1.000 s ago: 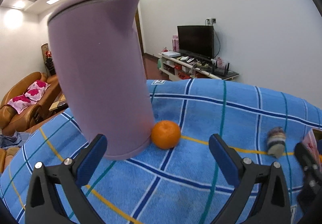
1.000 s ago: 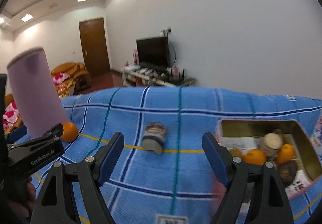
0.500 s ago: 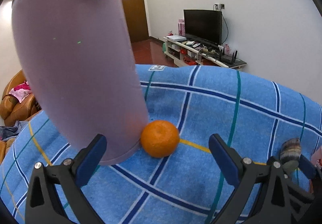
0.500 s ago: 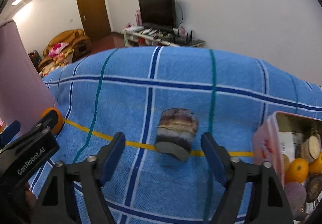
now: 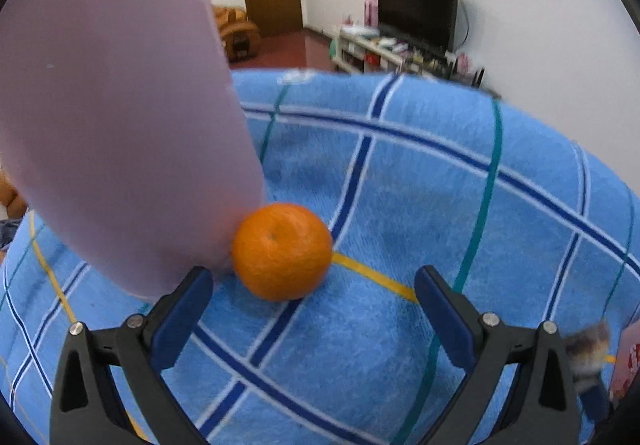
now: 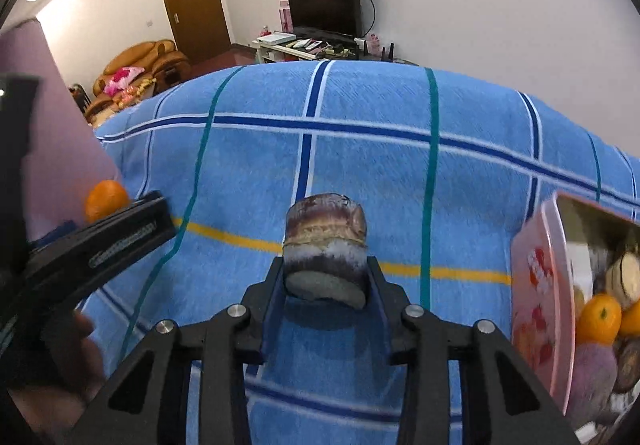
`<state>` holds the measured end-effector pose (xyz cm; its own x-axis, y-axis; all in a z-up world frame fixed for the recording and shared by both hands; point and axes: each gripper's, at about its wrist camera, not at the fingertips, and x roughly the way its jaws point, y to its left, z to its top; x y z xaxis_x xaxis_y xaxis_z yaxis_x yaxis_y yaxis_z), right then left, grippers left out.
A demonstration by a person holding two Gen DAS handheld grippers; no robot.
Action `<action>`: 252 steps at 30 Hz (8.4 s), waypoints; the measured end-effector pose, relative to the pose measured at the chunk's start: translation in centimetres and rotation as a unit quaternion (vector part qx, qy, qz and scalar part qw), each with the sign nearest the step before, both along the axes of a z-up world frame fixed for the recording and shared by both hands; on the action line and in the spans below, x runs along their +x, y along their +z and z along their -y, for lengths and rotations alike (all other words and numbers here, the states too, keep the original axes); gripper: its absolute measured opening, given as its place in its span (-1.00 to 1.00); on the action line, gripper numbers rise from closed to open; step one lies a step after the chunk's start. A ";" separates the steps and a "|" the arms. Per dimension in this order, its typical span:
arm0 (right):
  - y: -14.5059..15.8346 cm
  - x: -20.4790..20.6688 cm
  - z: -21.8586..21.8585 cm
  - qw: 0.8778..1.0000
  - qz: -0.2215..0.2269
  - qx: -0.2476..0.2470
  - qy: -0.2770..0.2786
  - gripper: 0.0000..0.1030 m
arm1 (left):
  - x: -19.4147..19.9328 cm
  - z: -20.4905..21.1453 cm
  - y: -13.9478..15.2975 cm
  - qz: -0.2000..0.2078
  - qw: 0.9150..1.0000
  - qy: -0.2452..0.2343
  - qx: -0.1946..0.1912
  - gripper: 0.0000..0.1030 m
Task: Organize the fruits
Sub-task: 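Grasp the striped tuber piece with the right tool while the left tool grasps an orange, then lift the tuber piece and orange and carry them toward the pink tin, then lower the tuber piece and orange over the pink tin, then open both tools to release the tuber piece and orange into the tin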
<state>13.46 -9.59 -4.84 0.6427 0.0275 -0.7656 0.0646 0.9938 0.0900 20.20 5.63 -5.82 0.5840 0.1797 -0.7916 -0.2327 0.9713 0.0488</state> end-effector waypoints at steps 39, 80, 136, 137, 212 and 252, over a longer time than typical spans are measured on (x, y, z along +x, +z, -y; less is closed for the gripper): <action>3.4 -5.8 -1.8 0.990 0.136 -0.047 -0.013 -0.23 | -4.3 -1.2 0.7 0.059 0.996 -0.018 -0.057 -0.05; 4.9 -14.0 -2.3 0.976 0.206 -0.065 -0.028 -0.23 | -15.9 0.0 3.8 0.177 0.983 -0.047 -0.017 -0.05; 5.3 -20.0 5.6 0.969 0.212 -0.109 -0.068 -0.23 | -21.3 9.0 4.7 0.193 0.969 -0.155 -0.005 -0.05; 5.3 -20.1 5.8 0.969 0.212 -0.109 -0.070 -0.23 | -21.4 9.2 4.7 0.192 0.969 -0.158 -0.007 -0.05; 6.4 -15.9 21.2 0.968 0.154 -0.129 -0.152 -0.23 | -17.5 24.2 8.0 0.188 0.931 -0.290 -0.115 -0.05; 4.0 -13.6 19.1 0.987 0.129 -0.097 -0.018 0.15 | -15.5 24.1 4.8 0.130 0.942 -0.289 -0.112 -0.04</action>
<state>-0.13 -28.68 -0.84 0.8146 -0.1296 -0.5654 0.0994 0.9915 -0.0839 4.67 -18.44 -0.97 0.7119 -0.3827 -0.5889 0.3631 0.9183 -0.1578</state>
